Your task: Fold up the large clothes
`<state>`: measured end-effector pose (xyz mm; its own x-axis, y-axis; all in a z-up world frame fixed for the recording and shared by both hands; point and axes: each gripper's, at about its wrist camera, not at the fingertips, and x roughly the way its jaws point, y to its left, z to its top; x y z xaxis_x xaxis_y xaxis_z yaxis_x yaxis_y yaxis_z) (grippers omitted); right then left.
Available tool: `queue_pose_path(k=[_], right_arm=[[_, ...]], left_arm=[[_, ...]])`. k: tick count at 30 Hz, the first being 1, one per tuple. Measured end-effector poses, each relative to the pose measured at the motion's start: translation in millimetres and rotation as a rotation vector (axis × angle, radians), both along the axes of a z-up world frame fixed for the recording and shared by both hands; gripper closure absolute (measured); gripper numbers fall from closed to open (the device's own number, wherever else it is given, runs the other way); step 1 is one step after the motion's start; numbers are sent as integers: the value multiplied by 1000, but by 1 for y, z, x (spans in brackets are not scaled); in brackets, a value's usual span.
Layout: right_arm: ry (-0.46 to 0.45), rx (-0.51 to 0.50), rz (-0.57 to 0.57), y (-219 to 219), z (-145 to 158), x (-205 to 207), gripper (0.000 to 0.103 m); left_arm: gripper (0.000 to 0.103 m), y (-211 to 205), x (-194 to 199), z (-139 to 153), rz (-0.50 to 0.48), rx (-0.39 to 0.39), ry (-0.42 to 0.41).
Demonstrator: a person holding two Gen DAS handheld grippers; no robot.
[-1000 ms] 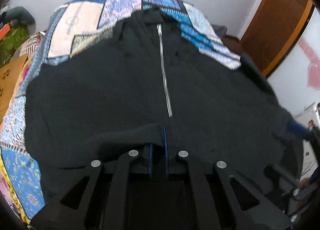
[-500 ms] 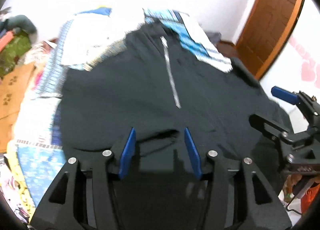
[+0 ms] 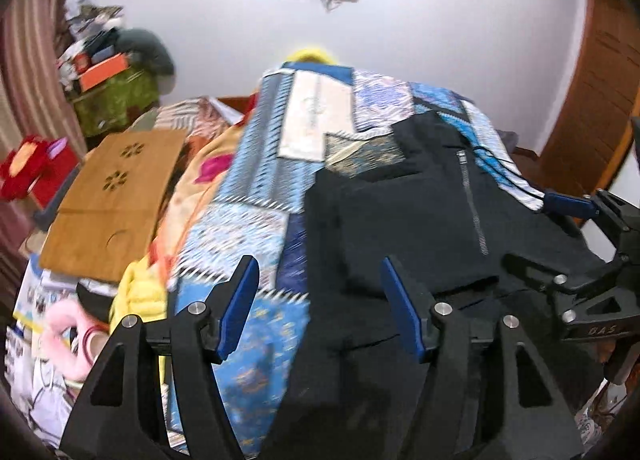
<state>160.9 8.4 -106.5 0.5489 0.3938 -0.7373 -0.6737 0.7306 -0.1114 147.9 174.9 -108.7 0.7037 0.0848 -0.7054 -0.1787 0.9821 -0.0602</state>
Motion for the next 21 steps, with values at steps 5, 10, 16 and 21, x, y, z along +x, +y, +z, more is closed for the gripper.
queue_pose_path(k=[5, 10, 16, 21], right_arm=[[67, -101, 80, 59, -39, 7, 6], [106, -227, 102, 97, -80, 17, 7], [41, -302, 124, 109, -101, 18, 31], [88, -226, 118, 104, -95, 25, 67]], left_arm=[[41, 26, -13, -16, 50, -2, 30], [41, 42, -16, -33, 83, -22, 67], [41, 52, -14, -54, 113, -55, 108], [41, 48, -8, -67, 109, -52, 132]])
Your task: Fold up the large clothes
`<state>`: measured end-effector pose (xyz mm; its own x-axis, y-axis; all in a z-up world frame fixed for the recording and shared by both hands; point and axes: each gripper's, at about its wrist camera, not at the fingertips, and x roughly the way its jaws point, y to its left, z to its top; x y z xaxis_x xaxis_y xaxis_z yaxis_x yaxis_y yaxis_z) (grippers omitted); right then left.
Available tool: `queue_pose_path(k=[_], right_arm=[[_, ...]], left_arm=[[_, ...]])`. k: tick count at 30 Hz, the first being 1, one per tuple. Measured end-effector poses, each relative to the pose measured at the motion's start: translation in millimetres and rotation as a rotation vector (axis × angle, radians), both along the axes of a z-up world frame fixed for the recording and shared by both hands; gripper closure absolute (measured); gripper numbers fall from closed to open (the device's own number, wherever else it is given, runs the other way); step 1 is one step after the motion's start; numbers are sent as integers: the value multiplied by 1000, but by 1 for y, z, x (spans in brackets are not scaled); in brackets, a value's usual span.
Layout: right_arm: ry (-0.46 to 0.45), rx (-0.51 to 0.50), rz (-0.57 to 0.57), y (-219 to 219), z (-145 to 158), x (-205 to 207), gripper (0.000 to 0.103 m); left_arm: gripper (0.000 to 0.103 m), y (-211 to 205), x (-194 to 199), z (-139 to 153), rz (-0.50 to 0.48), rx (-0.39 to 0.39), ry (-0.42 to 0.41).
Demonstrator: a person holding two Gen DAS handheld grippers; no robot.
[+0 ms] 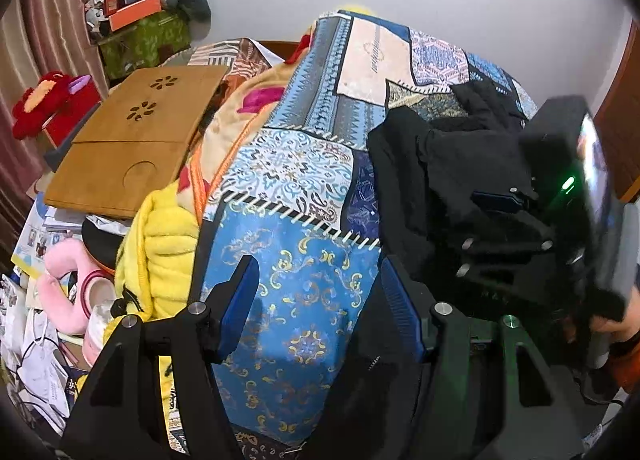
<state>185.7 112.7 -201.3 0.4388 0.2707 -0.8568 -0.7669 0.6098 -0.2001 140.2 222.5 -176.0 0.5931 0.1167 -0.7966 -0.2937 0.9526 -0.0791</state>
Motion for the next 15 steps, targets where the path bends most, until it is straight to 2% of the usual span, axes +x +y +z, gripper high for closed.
queue_pose_path(k=[1, 3, 6, 9, 15], right_arm=[[3, 8, -5, -1, 3, 0, 73], [-2, 40, -12, -6, 14, -1, 77], [-11, 107, -37, -23, 34, -1, 78], [-58, 176, -98, -48, 62, 7, 79], [-103, 317, -245, -118, 115, 27, 79]], left_arm=[[41, -2, 2, -2, -4, 4, 6], [41, -7, 6, -6, -13, 9, 18], [41, -15, 11, -9, -23, -5, 22], [41, -23, 18, -8, -28, -26, 17], [40, -45, 34, -1, -43, -39, 8]])
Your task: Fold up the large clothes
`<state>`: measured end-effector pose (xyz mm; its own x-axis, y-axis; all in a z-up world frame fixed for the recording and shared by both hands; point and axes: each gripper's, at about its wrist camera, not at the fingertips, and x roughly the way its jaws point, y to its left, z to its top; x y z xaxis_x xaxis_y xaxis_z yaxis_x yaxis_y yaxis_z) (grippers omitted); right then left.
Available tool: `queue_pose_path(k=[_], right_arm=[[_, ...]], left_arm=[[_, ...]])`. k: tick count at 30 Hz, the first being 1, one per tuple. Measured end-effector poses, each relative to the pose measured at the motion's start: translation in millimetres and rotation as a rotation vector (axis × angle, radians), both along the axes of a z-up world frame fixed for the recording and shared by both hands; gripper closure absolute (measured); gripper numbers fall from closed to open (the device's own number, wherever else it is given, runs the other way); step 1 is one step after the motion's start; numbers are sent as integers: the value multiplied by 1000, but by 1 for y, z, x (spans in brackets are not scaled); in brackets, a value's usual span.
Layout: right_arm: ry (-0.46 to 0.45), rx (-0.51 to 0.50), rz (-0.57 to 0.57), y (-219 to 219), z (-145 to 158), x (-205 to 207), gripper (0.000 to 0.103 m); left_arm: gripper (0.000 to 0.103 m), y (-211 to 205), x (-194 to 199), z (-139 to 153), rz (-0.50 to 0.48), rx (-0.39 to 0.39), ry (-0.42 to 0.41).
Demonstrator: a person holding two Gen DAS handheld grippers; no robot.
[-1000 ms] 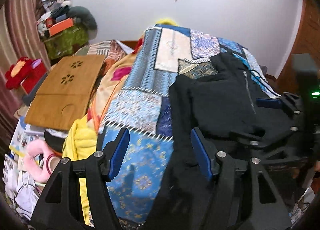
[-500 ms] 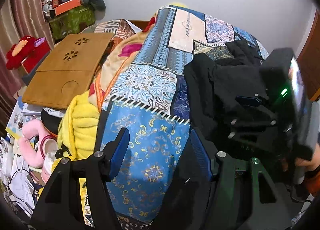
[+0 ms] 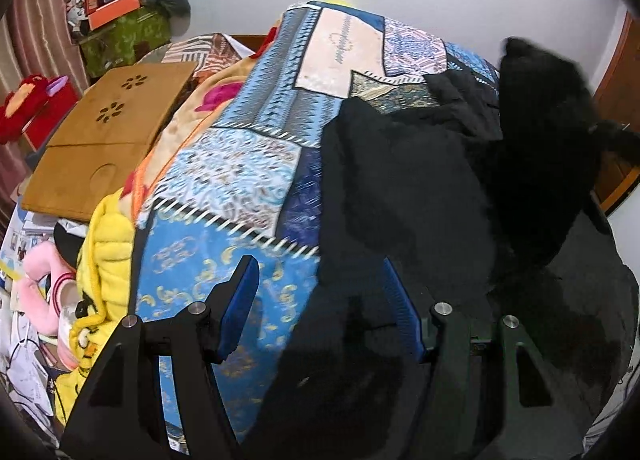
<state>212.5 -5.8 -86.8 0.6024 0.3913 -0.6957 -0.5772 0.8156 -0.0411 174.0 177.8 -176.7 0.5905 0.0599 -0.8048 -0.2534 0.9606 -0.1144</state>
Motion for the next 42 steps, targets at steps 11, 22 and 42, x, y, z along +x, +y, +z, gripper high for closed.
queue_pose_path(k=[11, 22, 42], right_arm=[[-3, 75, -181, -109, 11, 15, 81], [274, 126, -291, -179, -64, 26, 81], [194, 104, -386, -237, -32, -5, 72]], left_arm=[[40, -48, 26, 7, -61, 27, 3], [41, -95, 46, -12, -142, 19, 80], [40, -144, 43, 17, -248, 151, 16]])
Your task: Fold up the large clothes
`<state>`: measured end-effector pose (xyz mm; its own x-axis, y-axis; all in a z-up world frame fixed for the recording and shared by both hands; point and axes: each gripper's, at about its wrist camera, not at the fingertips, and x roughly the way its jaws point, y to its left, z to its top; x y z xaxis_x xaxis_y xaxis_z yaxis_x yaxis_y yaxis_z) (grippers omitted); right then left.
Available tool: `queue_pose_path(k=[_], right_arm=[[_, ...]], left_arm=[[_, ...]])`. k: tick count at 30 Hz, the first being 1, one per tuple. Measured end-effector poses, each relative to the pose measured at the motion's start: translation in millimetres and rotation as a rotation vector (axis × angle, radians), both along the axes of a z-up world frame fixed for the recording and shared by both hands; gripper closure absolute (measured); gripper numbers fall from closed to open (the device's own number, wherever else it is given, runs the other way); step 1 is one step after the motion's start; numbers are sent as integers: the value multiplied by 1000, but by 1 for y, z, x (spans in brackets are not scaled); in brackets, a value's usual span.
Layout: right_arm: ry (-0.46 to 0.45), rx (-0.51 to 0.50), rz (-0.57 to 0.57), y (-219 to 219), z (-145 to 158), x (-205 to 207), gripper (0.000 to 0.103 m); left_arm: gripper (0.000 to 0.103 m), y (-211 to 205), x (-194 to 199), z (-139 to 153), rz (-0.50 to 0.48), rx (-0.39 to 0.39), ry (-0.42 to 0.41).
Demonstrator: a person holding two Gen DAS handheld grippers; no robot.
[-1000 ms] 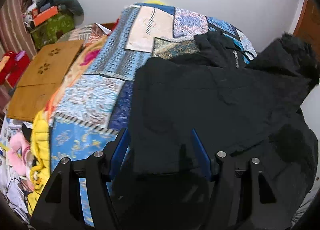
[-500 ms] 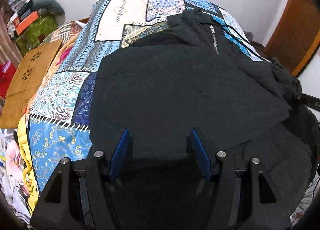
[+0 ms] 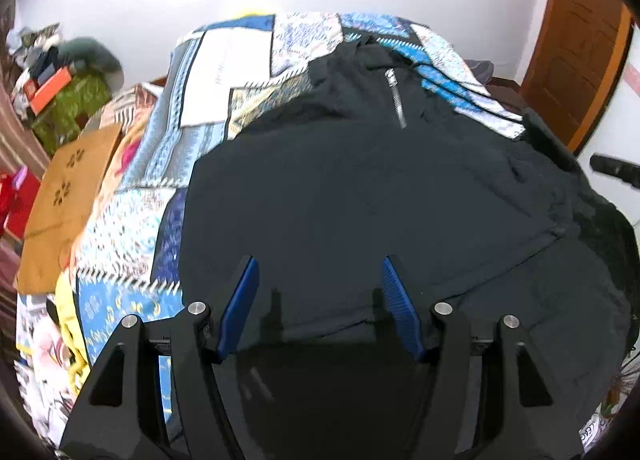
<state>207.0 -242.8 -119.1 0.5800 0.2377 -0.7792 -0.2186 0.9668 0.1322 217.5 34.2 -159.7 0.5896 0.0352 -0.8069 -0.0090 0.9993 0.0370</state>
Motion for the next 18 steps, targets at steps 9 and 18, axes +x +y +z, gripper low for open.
queue_pose_path(k=[9, 18], right_arm=[[-100, 89, -175, -84, 38, -12, 44], [35, 136, -364, -155, -9, -8, 40]], left_arm=[[37, -30, 9, 37, -48, -25, -97], [31, -58, 18, 26, -69, 30, -126]])
